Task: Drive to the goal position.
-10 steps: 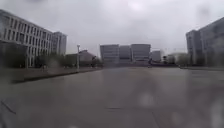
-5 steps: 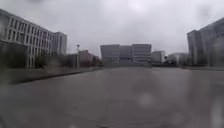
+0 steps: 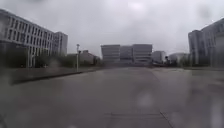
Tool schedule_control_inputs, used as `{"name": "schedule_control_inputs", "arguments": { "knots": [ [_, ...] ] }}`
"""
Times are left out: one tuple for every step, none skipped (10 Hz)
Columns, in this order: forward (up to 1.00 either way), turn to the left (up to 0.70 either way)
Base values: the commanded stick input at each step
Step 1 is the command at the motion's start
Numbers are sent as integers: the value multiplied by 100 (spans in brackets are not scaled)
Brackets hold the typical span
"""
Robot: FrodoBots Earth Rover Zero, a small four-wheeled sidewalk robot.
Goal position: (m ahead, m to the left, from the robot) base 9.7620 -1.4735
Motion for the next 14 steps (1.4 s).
{"name": "schedule_control_inputs", "arguments": {
  "knots": [
    [100,0],
    [100,-10],
    [100,-27],
    [100,-25],
    [100,0],
    [100,0],
    [100,0],
    [100,0],
    [100,0],
    [100,0],
    [100,0],
    [100,-7],
    [100,-26],
    [100,-27]
  ]
}}
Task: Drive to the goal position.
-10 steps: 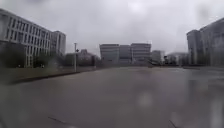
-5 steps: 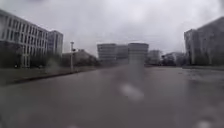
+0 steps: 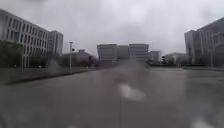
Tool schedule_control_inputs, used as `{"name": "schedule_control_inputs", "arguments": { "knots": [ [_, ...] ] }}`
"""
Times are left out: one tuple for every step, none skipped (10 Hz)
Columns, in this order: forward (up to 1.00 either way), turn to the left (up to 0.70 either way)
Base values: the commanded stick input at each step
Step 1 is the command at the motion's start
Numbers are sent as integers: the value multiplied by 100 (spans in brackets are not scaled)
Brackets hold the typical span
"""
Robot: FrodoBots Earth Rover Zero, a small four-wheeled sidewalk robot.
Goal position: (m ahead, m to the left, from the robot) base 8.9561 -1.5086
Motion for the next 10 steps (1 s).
{"name": "schedule_control_inputs", "arguments": {
  "knots": [
    [100,-11],
    [100,0],
    [100,0],
    [100,0],
    [100,0],
    [100,0],
    [100,0],
    [100,0],
    [100,0],
    [100,0]
  ]
}}
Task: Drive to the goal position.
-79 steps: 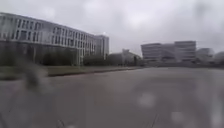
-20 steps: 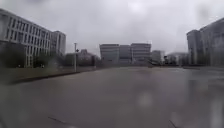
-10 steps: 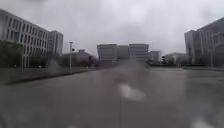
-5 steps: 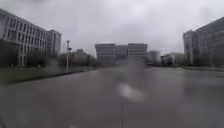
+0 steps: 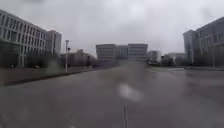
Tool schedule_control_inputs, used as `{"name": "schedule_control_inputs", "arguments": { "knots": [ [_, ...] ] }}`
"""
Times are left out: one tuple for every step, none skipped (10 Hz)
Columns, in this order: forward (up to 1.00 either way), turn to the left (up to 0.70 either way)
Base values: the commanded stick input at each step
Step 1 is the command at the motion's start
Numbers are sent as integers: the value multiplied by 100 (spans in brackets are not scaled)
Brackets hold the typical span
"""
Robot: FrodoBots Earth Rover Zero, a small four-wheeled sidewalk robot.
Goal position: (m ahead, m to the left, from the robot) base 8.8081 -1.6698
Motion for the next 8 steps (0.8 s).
{"name": "schedule_control_inputs", "arguments": {
  "knots": [
    [100,0],
    [100,0],
    [100,0],
    [100,0],
    [100,0],
    [100,0],
    [100,0],
    [100,-27]
  ]
}}
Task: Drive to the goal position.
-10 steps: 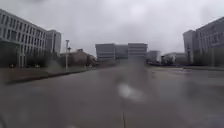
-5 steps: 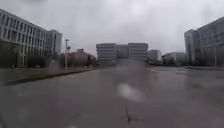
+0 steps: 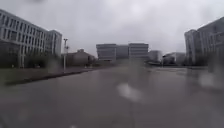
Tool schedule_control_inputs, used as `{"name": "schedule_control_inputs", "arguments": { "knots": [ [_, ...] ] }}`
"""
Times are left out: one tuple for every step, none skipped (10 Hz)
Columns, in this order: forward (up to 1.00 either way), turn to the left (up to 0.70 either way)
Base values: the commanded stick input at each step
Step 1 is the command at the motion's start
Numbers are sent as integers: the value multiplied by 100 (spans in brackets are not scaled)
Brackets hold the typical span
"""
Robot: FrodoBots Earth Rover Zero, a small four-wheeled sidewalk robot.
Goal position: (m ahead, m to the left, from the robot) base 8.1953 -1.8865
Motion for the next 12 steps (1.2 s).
{"name": "schedule_control_inputs", "arguments": {
  "knots": [
    [100,-27],
    [100,-27],
    [100,-27],
    [100,-12],
    [100,0],
    [100,0],
    [100,0],
    [100,0],
    [100,0],
    [100,0],
    [100,0],
    [100,0]
  ]
}}
